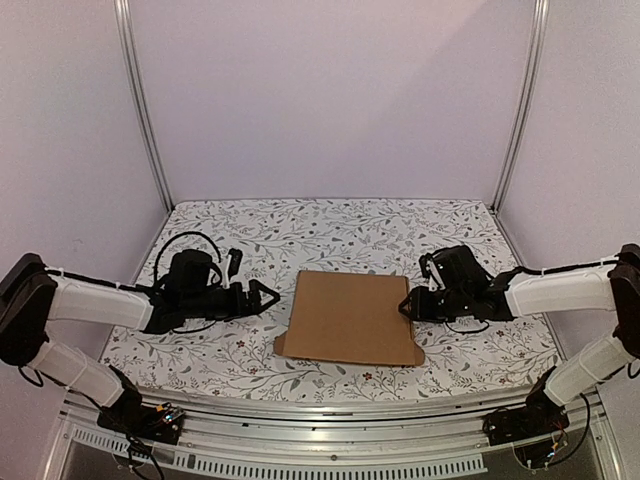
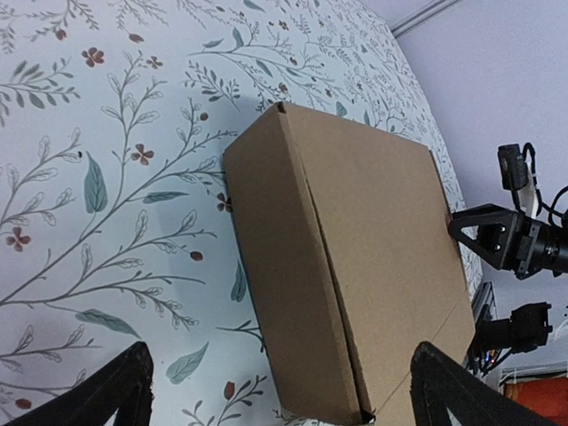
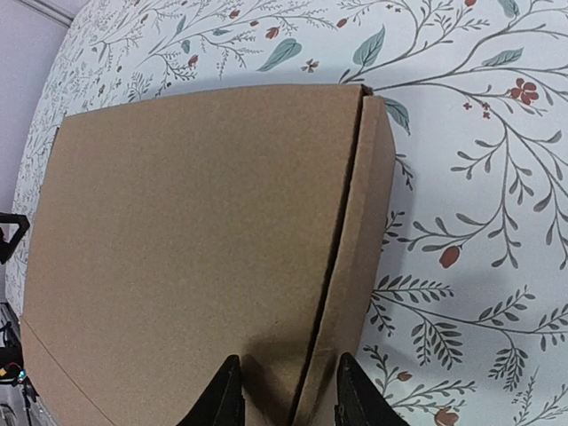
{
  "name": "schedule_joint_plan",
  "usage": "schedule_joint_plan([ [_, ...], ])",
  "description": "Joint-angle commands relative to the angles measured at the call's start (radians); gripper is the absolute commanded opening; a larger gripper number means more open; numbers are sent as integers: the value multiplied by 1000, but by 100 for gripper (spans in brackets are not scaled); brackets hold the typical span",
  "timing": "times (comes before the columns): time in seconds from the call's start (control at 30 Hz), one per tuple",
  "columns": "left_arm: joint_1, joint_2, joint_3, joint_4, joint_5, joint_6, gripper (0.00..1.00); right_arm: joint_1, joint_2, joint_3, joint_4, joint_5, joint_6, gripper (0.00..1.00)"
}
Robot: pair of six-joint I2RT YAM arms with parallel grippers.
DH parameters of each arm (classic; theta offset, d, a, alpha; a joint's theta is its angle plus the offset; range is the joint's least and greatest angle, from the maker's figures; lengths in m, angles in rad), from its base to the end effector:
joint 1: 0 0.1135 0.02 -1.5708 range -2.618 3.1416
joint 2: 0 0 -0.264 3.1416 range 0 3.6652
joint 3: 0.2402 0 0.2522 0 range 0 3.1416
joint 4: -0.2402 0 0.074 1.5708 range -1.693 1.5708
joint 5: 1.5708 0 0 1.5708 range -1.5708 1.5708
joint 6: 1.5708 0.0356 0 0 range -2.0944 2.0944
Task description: Fold the paper box
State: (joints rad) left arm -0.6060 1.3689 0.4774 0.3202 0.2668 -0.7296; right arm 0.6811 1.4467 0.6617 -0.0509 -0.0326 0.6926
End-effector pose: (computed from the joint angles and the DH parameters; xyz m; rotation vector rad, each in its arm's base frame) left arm 0.2073 -0.1551 0.1607 0.0263 2.3145 -1.0237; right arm 0.2141 0.1750 0.1635 -0.0013 2.5172 0.6461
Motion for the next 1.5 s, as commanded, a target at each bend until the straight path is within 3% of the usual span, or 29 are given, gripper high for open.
schedule_joint_plan([
  [0.0, 22, 106, -2, 171, 105, -40, 100, -15, 23, -89, 24, -15, 47, 30],
  [0.53, 47, 474, 122, 419, 317, -155, 100, -32, -57, -241, 75, -9, 91, 9],
  [0.73, 46, 550, 161, 436, 362, -191, 100, -46, -82, -282, 74, -2, 93, 3],
  [1.2, 20, 674, 224, 564, 494, -342, 99, -73, -80, -311, 74, -3, 87, 0],
  [1.3, 20, 673, 222, 577, 511, -367, 90, -74, -78, -308, 72, -3, 85, 0],
  [1.47, 20, 669, 221, 579, 537, -403, 67, -75, -78, -300, 66, -3, 81, 0],
])
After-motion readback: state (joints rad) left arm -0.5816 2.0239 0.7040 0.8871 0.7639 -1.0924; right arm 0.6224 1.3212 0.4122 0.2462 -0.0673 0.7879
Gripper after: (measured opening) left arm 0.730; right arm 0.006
